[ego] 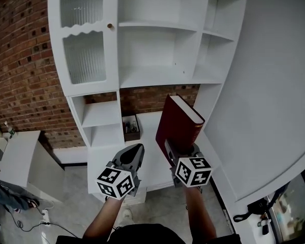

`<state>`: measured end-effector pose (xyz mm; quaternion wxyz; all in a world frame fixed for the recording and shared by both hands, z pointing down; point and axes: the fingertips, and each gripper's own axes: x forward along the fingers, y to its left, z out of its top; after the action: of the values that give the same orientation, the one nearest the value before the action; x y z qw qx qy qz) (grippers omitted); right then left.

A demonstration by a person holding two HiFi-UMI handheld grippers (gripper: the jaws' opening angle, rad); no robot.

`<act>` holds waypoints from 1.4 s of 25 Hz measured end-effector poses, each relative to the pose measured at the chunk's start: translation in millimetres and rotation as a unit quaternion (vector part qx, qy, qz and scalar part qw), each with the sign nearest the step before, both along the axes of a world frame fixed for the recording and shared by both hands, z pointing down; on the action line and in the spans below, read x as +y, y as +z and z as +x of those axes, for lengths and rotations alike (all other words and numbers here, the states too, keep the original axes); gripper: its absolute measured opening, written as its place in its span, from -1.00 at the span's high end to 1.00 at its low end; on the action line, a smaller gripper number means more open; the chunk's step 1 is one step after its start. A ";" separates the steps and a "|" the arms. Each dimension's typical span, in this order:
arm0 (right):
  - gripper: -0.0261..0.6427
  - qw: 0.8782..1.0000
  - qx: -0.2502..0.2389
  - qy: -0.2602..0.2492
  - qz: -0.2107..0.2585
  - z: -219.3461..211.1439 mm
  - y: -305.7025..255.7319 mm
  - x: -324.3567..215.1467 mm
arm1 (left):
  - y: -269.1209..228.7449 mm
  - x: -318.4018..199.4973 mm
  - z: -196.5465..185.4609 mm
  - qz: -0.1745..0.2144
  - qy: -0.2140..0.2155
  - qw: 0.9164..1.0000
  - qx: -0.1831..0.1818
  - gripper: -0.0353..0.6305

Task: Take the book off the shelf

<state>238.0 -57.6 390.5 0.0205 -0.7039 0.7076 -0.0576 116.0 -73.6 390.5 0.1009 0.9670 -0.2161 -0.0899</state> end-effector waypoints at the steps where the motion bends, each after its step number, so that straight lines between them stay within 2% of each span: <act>1: 0.22 1.000 -0.002 -0.001 0.002 0.9 0.2 5.9 | 0.9 6.4 1.0 0.000 0.000 1.000 -0.002 0.84; 7: 0.22 0.999 -0.029 -0.010 0.010 1.4 5.7 33.4 | 8.4 38.5 2.2 -0.008 -0.003 1.000 -0.006 0.84; 13: 0.22 0.999 -0.032 -0.020 0.006 -7.3 11.5 54.5 | 14.3 58.9 -3.5 -0.016 -0.012 1.000 -0.006 0.84; 22: 0.22 0.999 -0.039 -0.018 -0.003 -6.2 21.5 63.9 | 20.7 66.6 0.6 -0.016 -0.009 1.000 -0.018 0.84; 28: 0.22 0.999 -0.039 -0.018 -0.005 -21.4 20.2 56.7 | 21.8 58.9 -19.1 -0.020 -0.015 0.999 -0.025 0.84; 35: 0.22 1.000 -0.027 -0.010 -0.001 -45.4 12.5 50.8 | 12.5 49.4 -40.9 -0.013 0.000 1.000 -0.022 0.84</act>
<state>192.6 -6.8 403.0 0.0383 -0.6951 0.7136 -0.0780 75.1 -24.3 403.0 0.1088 0.9673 -0.2192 -0.0663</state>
